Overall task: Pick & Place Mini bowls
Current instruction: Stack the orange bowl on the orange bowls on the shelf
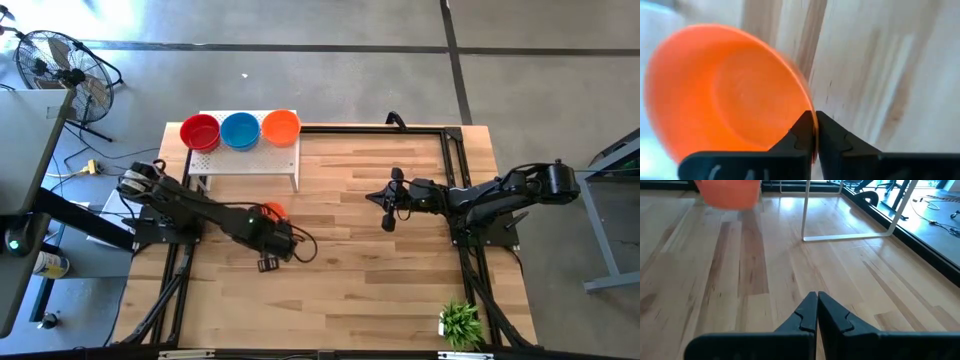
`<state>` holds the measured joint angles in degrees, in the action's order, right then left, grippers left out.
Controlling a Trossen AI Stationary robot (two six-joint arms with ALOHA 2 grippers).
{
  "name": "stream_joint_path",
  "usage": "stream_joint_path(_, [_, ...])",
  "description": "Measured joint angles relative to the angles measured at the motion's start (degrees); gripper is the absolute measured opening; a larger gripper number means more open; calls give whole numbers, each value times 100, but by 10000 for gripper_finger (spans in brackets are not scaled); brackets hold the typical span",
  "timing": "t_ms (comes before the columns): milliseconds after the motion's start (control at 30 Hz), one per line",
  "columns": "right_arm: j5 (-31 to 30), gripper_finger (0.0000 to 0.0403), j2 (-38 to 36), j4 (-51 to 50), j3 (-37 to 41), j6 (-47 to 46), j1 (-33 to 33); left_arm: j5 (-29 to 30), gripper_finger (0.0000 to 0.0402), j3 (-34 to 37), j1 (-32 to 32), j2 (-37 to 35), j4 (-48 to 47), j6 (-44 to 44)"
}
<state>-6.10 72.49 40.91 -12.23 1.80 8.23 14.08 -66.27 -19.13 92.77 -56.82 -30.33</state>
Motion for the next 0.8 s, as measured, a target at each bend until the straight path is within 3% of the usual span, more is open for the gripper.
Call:
stream_joint_path(233, [5, 2, 0, -4, 0, -1, -2, 430, 6, -2051, 230, -101, -1252, 711])
stream_joint_path(500, [23, 1, 0, -9, 0, -1, 0, 456, 3, -4239, 1385, -142, -2239, 1709])
stream_joint_path(633, [23, 1, 0, -7, 0, -3, -2, 401, 2, -4774, 2310, -151, -2431, 2164])
stream_joint_path(800, [23, 0, 0, -3, 0, -3, -1, -219, 1, -4847, 3530, -142, -2397, 2696])
